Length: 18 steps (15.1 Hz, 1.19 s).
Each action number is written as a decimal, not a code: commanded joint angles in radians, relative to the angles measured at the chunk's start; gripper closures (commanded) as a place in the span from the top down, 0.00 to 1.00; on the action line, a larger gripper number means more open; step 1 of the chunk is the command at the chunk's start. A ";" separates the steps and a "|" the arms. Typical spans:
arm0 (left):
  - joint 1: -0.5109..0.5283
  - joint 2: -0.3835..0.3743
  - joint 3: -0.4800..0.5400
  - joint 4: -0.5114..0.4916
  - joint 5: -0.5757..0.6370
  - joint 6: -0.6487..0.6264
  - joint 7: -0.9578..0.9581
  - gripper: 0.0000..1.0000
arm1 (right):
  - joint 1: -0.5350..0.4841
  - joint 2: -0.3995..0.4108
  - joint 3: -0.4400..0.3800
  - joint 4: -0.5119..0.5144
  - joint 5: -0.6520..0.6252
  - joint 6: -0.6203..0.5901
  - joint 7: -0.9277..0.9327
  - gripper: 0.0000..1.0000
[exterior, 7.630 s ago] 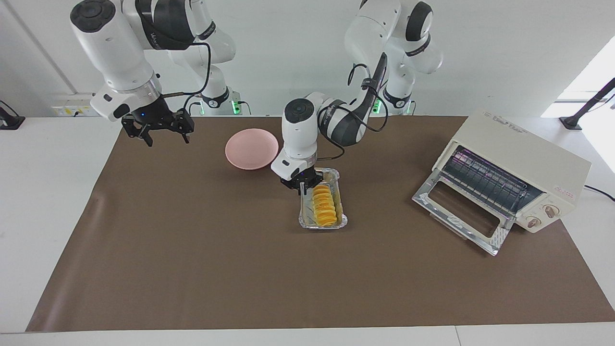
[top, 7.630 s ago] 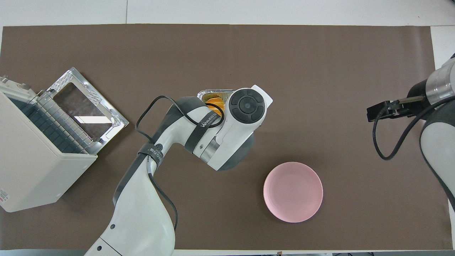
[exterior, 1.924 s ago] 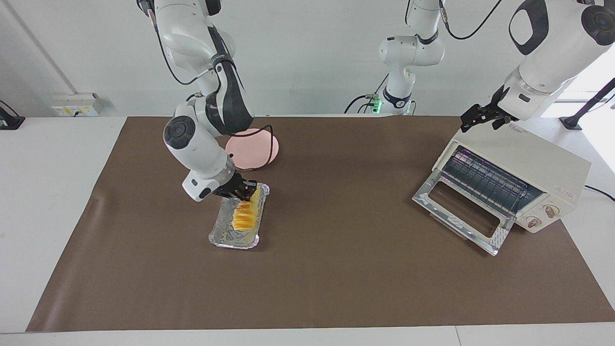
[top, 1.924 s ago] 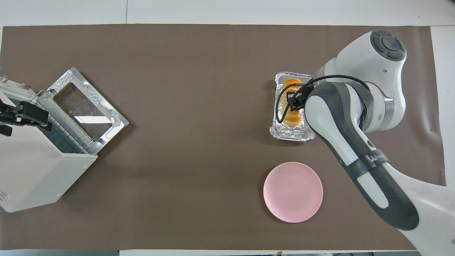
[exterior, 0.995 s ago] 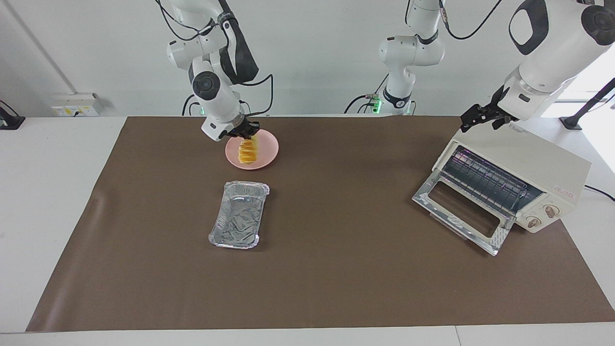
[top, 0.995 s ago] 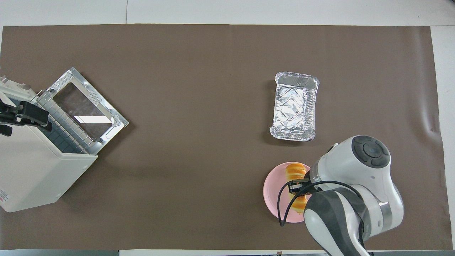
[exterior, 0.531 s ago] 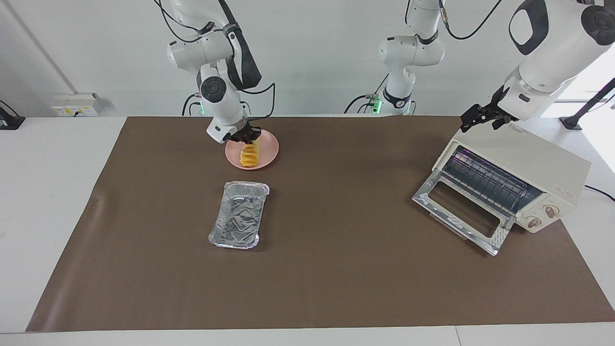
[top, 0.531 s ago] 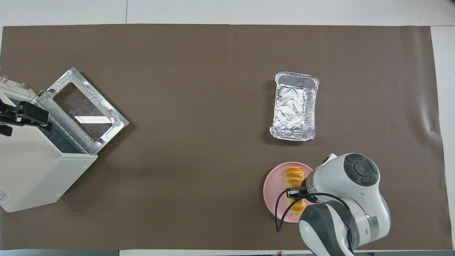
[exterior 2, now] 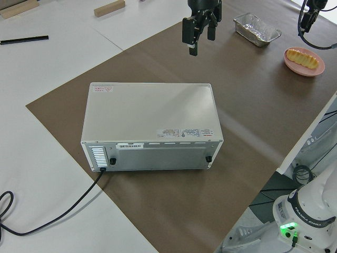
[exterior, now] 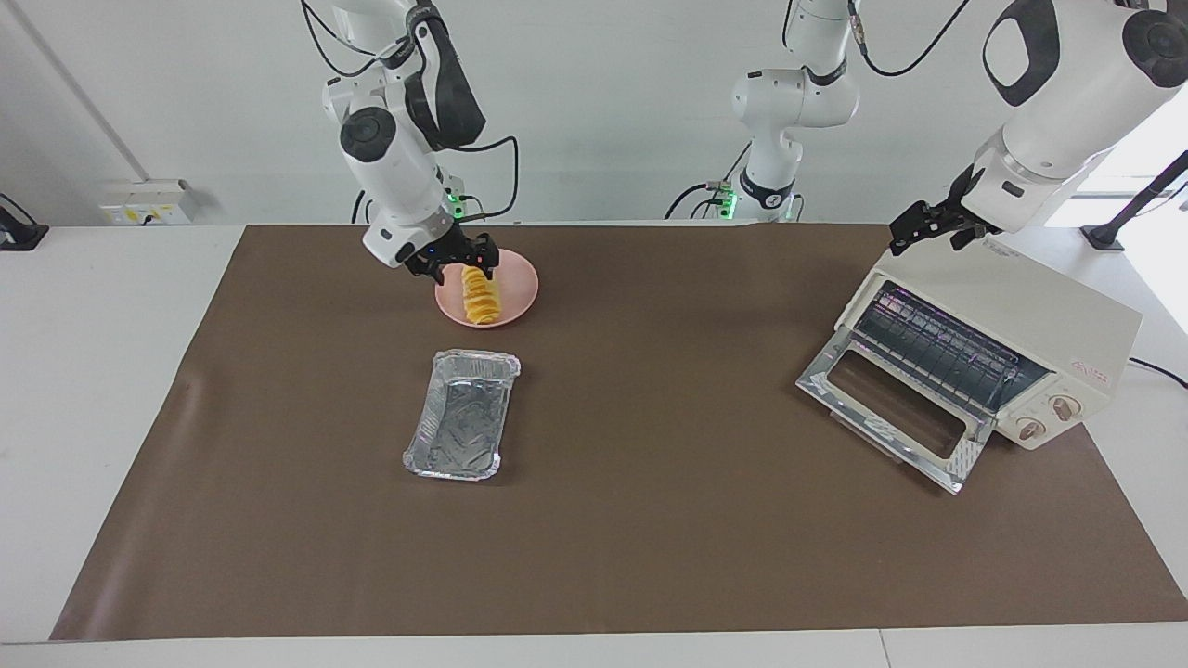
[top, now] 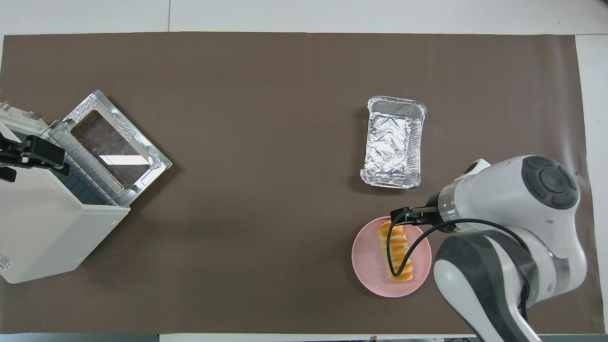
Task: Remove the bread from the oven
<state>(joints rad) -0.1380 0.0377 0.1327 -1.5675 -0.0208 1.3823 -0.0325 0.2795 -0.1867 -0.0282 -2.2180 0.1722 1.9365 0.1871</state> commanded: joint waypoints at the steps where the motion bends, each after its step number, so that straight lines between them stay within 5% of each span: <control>1: 0.006 -0.025 -0.005 -0.026 0.018 0.020 -0.001 1.00 | -0.028 0.082 0.005 0.203 -0.136 -0.067 -0.012 1.00; 6: 0.006 -0.025 -0.005 -0.026 0.018 0.020 -0.003 1.00 | -0.103 0.202 0.002 0.486 -0.194 -0.128 -0.047 1.00; 8: 0.006 -0.025 -0.005 -0.026 0.018 0.020 -0.003 1.00 | -0.112 0.227 0.001 0.582 -0.194 -0.258 -0.050 1.00; 18: 0.006 -0.025 -0.005 -0.026 0.018 0.018 -0.001 1.00 | -0.211 0.162 -0.003 0.509 -0.195 -0.347 -0.210 1.00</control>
<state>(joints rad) -0.1380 0.0377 0.1327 -1.5675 -0.0208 1.3823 -0.0325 0.0774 0.0090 -0.0399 -1.6678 -0.0108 1.6049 -0.0176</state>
